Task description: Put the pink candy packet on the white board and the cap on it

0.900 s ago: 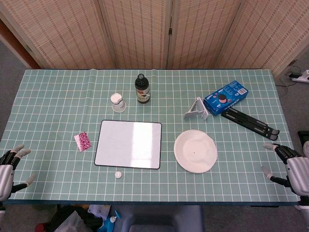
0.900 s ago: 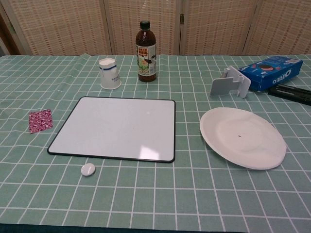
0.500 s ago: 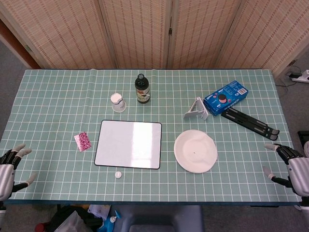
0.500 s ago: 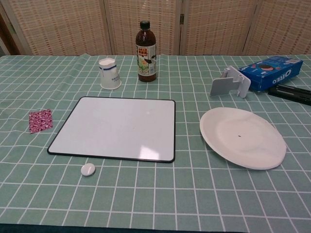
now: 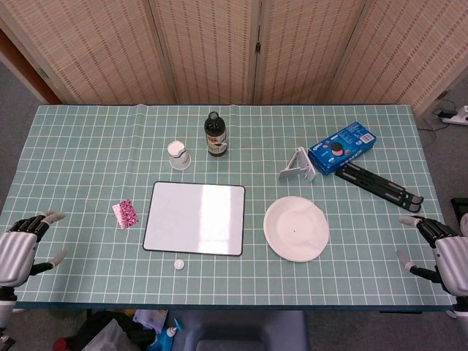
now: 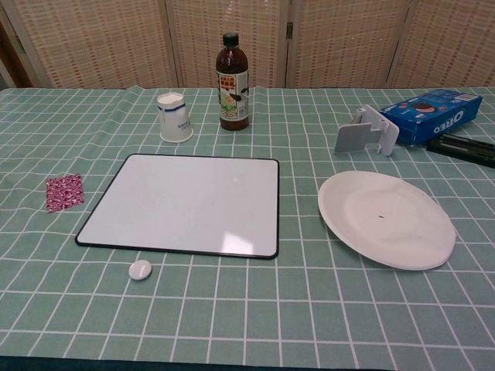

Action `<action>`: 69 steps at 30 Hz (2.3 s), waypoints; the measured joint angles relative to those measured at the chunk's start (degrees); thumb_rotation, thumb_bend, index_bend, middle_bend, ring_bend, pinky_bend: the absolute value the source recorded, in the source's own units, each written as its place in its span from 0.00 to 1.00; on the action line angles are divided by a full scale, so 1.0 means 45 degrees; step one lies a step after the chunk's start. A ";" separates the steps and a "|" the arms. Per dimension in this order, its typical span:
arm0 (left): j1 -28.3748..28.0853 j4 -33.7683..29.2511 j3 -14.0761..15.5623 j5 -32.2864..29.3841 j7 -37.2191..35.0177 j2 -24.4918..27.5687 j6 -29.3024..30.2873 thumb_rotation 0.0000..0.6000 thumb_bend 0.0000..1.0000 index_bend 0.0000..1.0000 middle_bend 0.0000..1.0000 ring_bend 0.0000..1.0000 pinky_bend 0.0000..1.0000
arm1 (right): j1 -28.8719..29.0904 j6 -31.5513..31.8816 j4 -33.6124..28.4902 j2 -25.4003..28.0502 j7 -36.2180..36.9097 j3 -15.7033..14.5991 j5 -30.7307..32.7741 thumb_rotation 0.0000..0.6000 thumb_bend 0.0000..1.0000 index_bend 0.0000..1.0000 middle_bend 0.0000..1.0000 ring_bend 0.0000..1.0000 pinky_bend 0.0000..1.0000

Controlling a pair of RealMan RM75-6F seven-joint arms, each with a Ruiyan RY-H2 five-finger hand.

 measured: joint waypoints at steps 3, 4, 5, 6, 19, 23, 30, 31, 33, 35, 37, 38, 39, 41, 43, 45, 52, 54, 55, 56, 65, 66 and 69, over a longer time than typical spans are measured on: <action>-0.0569 0.0257 -0.0084 0.0338 -0.0584 0.0156 -0.0571 1.00 0.20 0.24 0.63 0.65 0.59 | -0.0014 0.0017 -0.0091 0.0048 -0.0079 -0.0021 -0.0039 1.00 0.24 0.26 0.30 0.28 0.38; -0.0767 0.0352 -0.0104 0.0439 -0.0774 0.0204 -0.0789 1.00 0.20 0.24 0.66 0.68 0.65 | -0.0022 0.0032 -0.0115 0.0061 -0.0100 -0.0026 -0.0051 1.00 0.24 0.26 0.30 0.28 0.38; -0.1058 0.0505 -0.0131 0.0581 -0.1021 0.0261 -0.1097 1.00 0.20 0.24 0.69 0.71 0.72 | -0.0038 0.0059 -0.0144 0.0080 -0.0123 -0.0033 -0.0064 1.00 0.24 0.26 0.30 0.28 0.38; -0.1293 0.0647 -0.0148 0.0705 -0.1201 0.0293 -0.1323 1.00 0.20 0.24 0.71 0.73 0.81 | -0.0051 0.0081 -0.0164 0.0095 -0.0136 -0.0037 -0.0073 1.00 0.24 0.26 0.30 0.28 0.38; -0.4374 0.3028 0.0277 0.3120 -0.2456 0.0015 -0.3928 1.00 0.20 0.22 0.81 0.85 1.00 | -0.0146 0.0105 -0.0381 0.0203 -0.0373 -0.0103 -0.0080 1.00 0.24 0.26 0.30 0.28 0.38; -0.5071 0.3500 0.0614 0.3715 -0.2193 -0.0213 -0.4488 1.00 0.20 0.22 0.84 0.87 1.00 | -0.0123 0.0042 -0.0457 0.0236 -0.0464 -0.0094 -0.0051 1.00 0.23 0.26 0.30 0.28 0.38; -0.5867 0.4441 0.1000 0.3978 -0.2009 -0.0812 -0.5151 1.00 0.20 0.23 0.89 0.91 1.00 | -0.0072 -0.0035 -0.0612 0.0306 -0.0603 -0.0075 -0.0059 1.00 0.24 0.26 0.30 0.28 0.38; -0.5938 0.4587 0.1029 0.3999 -0.1941 -0.0899 -0.5197 1.00 0.20 0.23 0.89 0.91 1.00 | -0.0066 -0.0048 -0.0626 0.0313 -0.0617 -0.0074 -0.0059 1.00 0.24 0.26 0.30 0.28 0.38; -0.6113 0.4966 0.1097 0.4047 -0.1755 -0.1130 -0.5310 1.00 0.20 0.25 0.90 0.91 1.00 | -0.0051 -0.0095 -0.0661 0.0325 -0.0654 -0.0076 -0.0049 1.00 0.24 0.26 0.30 0.28 0.38; -0.6262 0.5388 0.1146 0.4061 -0.1498 -0.1422 -0.5407 1.00 0.20 0.26 0.91 0.92 1.00 | -0.0042 -0.0119 -0.0701 0.0341 -0.0695 -0.0079 -0.0045 1.00 0.24 0.26 0.30 0.28 0.38; -0.6394 0.5756 0.1204 0.4081 -0.1306 -0.1694 -0.5469 1.00 0.20 0.27 0.91 0.92 1.00 | -0.0034 -0.0132 -0.0736 0.0355 -0.0736 -0.0074 -0.0037 1.00 0.24 0.26 0.30 0.28 0.38; -0.6480 0.6003 0.1251 0.4115 -0.1229 -0.1861 -0.5484 1.00 0.20 0.27 0.91 0.92 1.00 | -0.0033 -0.0141 -0.0755 0.0364 -0.0763 -0.0071 -0.0022 1.00 0.24 0.26 0.30 0.28 0.38; -0.6542 0.6194 0.1290 0.4151 -0.1187 -0.1980 -0.5483 1.00 0.20 0.28 0.91 0.92 1.00 | -0.0034 -0.0151 -0.0769 0.0373 -0.0782 -0.0071 -0.0010 1.00 0.24 0.26 0.30 0.28 0.38; -0.6679 0.6669 0.1392 0.4253 -0.1124 -0.2261 -0.5443 1.00 0.20 0.28 0.91 0.92 1.00 | -0.0034 -0.0185 -0.0793 0.0381 -0.0820 -0.0075 0.0022 1.00 0.24 0.26 0.30 0.28 0.38; -0.6795 0.7092 0.1496 0.4335 -0.1138 -0.2506 -0.5385 1.00 0.20 0.28 0.91 0.92 1.00 | -0.0031 -0.0224 -0.0821 0.0389 -0.0857 -0.0081 0.0049 1.00 0.24 0.26 0.30 0.28 0.38; -0.6936 0.7563 0.1638 0.4417 -0.1236 -0.2779 -0.5318 1.00 0.20 0.28 0.91 0.92 1.00 | -0.0029 -0.0246 -0.0853 0.0394 -0.0904 -0.0083 0.0067 1.00 0.24 0.26 0.30 0.28 0.38; -0.7339 0.8219 0.2052 0.4243 -0.1885 -0.3262 -0.5745 1.00 0.30 0.27 0.93 0.92 1.00 | -0.0003 -0.0306 -0.0926 0.0405 -0.1002 -0.0063 0.0112 1.00 0.24 0.26 0.30 0.28 0.38; -0.7452 0.8066 0.2093 0.3941 -0.1984 -0.3235 -0.6282 1.00 0.43 0.25 0.94 0.93 1.00 | 0.0004 -0.0322 -0.0937 0.0413 -0.1019 -0.0061 0.0117 1.00 0.23 0.26 0.30 0.28 0.38; -0.7503 0.7965 0.2103 0.3776 -0.2011 -0.3211 -0.6555 1.00 0.47 0.25 0.94 0.93 1.00 | 0.0004 -0.0319 -0.0939 0.0415 -0.1023 -0.0057 0.0121 1.00 0.24 0.26 0.30 0.29 0.38; -0.7575 0.7814 0.2109 0.3532 -0.2015 -0.3170 -0.6944 1.00 0.51 0.24 0.94 0.94 1.00 | 0.0001 -0.0321 -0.0941 0.0415 -0.1027 -0.0057 0.0130 1.00 0.24 0.26 0.30 0.29 0.38; -0.8013 0.6721 0.1896 0.1178 -0.1126 -0.2899 -0.9634 1.00 0.66 0.15 0.95 0.94 1.00 | -0.0025 -0.0330 -0.0983 0.0434 -0.1091 -0.0063 0.0174 1.00 0.24 0.26 0.30 0.29 0.38; -0.8034 0.6652 0.1852 0.0943 -0.1043 -0.2897 -0.9791 1.00 0.66 0.14 0.95 0.94 1.00 | -0.0024 -0.0331 -0.0991 0.0439 -0.1096 -0.0062 0.0172 1.00 0.24 0.26 0.30 0.29 0.38; -0.8106 0.6520 0.1718 0.0299 -0.0712 -0.2939 -1.0241 1.00 0.66 0.14 0.95 0.94 1.00 | -0.0015 -0.0356 -0.0995 0.0441 -0.1103 -0.0056 0.0188 1.00 0.24 0.26 0.30 0.29 0.38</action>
